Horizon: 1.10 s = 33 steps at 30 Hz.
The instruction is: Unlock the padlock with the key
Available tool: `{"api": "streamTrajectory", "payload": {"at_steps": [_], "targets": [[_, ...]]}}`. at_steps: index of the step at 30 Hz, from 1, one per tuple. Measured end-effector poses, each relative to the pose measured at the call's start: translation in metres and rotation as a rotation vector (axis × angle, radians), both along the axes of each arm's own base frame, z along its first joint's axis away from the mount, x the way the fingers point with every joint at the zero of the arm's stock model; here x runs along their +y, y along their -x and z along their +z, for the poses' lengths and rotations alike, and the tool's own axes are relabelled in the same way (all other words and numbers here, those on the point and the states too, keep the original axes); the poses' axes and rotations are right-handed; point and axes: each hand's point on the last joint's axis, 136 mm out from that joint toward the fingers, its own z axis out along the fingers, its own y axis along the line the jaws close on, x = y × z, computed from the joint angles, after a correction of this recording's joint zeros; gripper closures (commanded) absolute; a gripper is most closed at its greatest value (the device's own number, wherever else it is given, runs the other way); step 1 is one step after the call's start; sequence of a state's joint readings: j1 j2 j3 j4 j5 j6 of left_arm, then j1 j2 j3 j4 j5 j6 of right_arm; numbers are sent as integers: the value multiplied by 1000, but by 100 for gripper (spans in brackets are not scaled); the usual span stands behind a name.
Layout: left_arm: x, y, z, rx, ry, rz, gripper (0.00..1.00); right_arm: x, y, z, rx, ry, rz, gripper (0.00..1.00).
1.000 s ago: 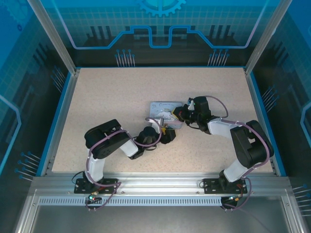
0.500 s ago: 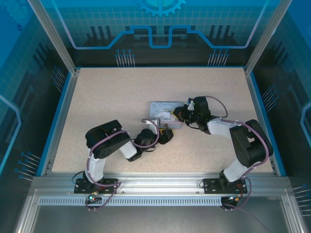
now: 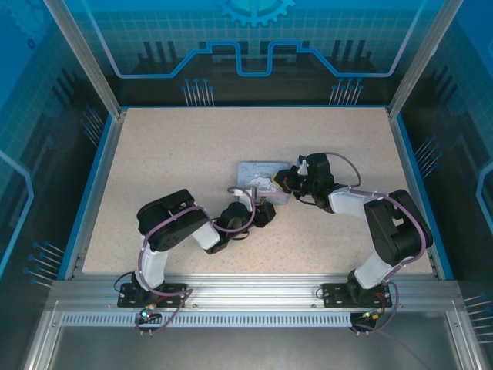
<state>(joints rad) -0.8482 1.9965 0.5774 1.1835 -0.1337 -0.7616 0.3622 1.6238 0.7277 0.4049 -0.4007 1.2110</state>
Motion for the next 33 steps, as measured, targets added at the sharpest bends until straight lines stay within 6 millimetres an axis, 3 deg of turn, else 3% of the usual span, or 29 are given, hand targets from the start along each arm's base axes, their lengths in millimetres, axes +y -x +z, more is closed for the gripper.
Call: {"api": "streamTrajectory", "payload": {"at_steps": [3, 7, 12, 26, 33], "targets": [[1, -1, -1, 0, -5, 9, 59, 0, 0, 0, 0, 0, 0, 100], [2, -3, 1, -2, 3, 24, 51, 0, 0, -1, 2, 1, 0, 100], [1, -4, 5, 1, 29, 36, 50, 0, -1, 0, -3, -1, 0, 100], [1, -5, -1, 20, 65, 66, 63, 0, -1, -2, 0, 0, 0, 100], [1, -9, -4, 23, 63, 87, 74, 1, -2, -1, -5, -2, 0, 100]]}}
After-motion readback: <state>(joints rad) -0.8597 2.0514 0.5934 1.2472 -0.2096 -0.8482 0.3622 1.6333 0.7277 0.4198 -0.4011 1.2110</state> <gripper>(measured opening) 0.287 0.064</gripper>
